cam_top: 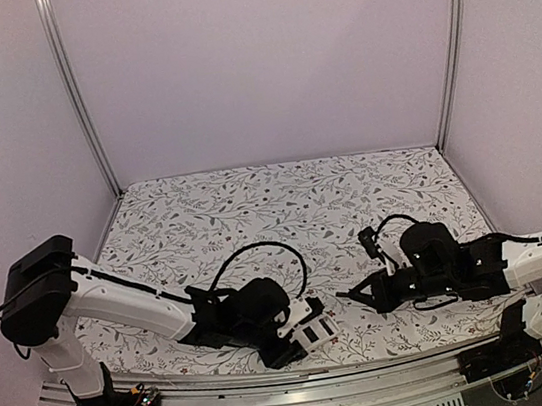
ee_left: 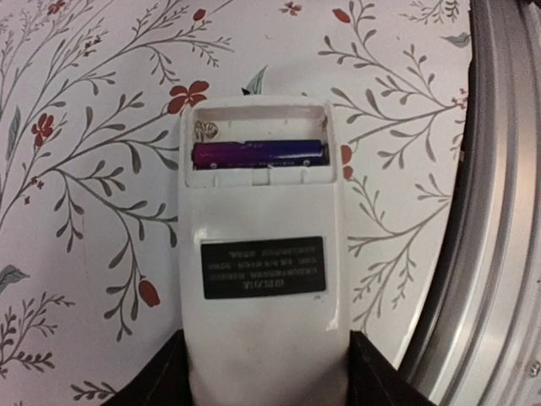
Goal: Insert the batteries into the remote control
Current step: Place the battery in the battery compartment.
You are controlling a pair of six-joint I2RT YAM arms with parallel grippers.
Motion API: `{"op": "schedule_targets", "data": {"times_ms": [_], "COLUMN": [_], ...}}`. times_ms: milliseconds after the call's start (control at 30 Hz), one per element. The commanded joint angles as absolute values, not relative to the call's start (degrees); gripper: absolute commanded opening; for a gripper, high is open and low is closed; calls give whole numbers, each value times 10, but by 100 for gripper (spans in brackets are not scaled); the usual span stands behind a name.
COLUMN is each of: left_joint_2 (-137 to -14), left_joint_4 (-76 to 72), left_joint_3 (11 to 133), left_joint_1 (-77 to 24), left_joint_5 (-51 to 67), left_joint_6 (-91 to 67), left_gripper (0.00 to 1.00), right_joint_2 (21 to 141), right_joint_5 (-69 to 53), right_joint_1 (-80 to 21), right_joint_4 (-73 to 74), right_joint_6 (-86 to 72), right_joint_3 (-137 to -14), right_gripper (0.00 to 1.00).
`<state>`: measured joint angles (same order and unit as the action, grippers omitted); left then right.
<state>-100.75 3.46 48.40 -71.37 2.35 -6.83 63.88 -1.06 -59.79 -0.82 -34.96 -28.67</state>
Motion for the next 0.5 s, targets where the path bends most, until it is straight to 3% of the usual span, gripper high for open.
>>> {"op": "schedule_targets", "data": {"times_ms": [0, 467], "left_joint_2": [-1036, -1051], "left_joint_4": [84, 70], "left_joint_3": [481, 471], "left_joint_1": [-730, -772], "left_joint_5": [38, -61], "left_joint_6": [-121, -128], "left_gripper": [52, 53], "right_joint_2": [678, 750], "right_joint_5": [-13, 44], "right_joint_1": [-618, -677], "right_joint_4": [-38, -61], "right_joint_6": [-399, -508], "right_joint_3": [-279, -272], "right_gripper": [0, 0]}}
